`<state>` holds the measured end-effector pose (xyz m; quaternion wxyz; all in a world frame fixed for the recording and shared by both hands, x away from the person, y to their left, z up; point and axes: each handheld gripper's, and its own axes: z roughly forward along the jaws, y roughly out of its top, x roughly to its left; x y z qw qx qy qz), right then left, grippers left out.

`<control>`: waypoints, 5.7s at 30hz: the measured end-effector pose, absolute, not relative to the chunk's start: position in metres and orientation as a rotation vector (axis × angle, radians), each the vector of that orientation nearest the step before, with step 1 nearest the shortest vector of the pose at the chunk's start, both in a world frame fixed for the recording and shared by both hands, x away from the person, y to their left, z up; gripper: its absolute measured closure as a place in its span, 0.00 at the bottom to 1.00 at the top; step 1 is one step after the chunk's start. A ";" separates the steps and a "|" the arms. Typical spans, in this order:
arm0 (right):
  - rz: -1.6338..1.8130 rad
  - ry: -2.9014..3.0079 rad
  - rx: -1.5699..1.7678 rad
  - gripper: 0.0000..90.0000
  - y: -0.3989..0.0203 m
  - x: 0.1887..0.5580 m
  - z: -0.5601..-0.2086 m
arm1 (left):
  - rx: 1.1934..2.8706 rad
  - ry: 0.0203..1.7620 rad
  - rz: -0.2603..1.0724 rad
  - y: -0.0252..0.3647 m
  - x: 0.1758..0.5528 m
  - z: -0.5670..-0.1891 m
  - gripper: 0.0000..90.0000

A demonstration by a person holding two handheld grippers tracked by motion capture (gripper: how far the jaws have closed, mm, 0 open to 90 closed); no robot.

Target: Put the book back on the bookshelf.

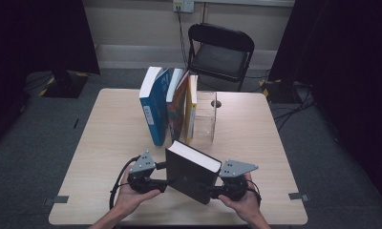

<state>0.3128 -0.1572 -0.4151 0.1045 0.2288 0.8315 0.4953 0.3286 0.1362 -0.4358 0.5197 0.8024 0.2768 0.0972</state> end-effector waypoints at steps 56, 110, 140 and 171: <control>1.480 2.196 0.893 0.58 -0.180 0.329 -0.415 | 2.136 0.984 0.312 0.205 0.355 -0.466 0.22; 1.349 2.170 1.065 0.53 -0.196 0.394 -0.368 | 2.100 1.161 0.472 0.220 0.368 -0.502 0.00; 0.981 2.498 1.169 0.55 -0.167 0.433 -0.324 | 2.098 1.161 0.471 0.220 0.368 -0.502 0.00; 0.594 2.681 1.160 0.59 -0.141 0.450 -0.316 | 2.101 1.154 0.467 0.220 0.369 -0.502 0.00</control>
